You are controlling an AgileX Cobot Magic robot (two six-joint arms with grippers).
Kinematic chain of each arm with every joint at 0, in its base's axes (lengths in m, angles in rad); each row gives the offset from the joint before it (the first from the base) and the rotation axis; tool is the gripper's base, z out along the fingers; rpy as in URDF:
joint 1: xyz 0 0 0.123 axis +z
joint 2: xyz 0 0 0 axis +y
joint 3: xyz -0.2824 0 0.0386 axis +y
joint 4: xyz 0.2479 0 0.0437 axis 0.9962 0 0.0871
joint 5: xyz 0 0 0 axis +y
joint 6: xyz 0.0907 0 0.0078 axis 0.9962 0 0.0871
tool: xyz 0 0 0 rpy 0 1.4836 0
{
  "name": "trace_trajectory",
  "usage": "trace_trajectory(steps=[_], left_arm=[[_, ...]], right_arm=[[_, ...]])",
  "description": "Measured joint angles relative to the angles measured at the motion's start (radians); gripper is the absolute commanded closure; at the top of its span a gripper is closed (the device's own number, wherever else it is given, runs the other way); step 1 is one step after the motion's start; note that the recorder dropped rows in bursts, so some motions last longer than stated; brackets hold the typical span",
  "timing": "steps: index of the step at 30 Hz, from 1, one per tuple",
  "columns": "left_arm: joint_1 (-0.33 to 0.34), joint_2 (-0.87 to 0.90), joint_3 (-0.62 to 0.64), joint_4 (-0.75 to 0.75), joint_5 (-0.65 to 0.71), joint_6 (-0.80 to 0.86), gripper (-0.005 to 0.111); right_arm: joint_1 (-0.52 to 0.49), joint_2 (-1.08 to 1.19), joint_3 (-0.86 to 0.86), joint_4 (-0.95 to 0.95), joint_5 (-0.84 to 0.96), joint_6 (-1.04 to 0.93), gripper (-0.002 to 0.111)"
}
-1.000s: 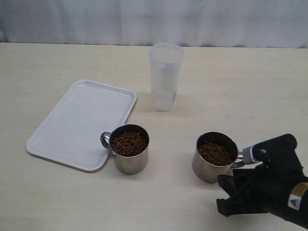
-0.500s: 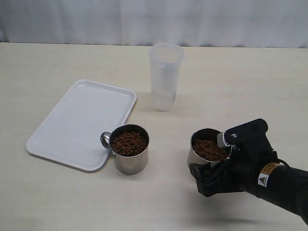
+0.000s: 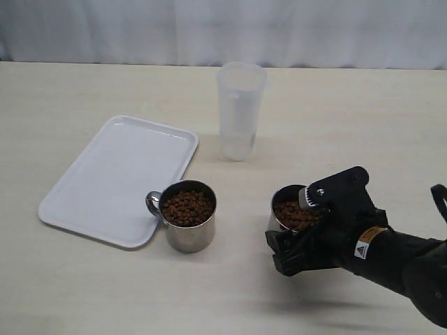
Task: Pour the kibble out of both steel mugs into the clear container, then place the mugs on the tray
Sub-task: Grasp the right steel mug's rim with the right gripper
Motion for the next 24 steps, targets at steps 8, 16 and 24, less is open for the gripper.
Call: trace_trajectory(steps=[8, 16, 24], left_arm=[[0.0, 0.0, 0.0, 0.0, 0.0, 0.0, 0.107], [0.0, 0.0, 0.0, 0.0, 0.0, 0.0, 0.107], [0.0, 0.0, 0.0, 0.0, 0.0, 0.0, 0.107]], right_arm=[[-0.07, 0.036, -0.03, -0.006, -0.001, -0.016, 0.011], [-0.151, 0.036, -0.03, -0.004, -0.005, -0.009, 0.033], [-0.216, 0.04, -0.03, 0.069, -0.062, -0.009, 0.057]])
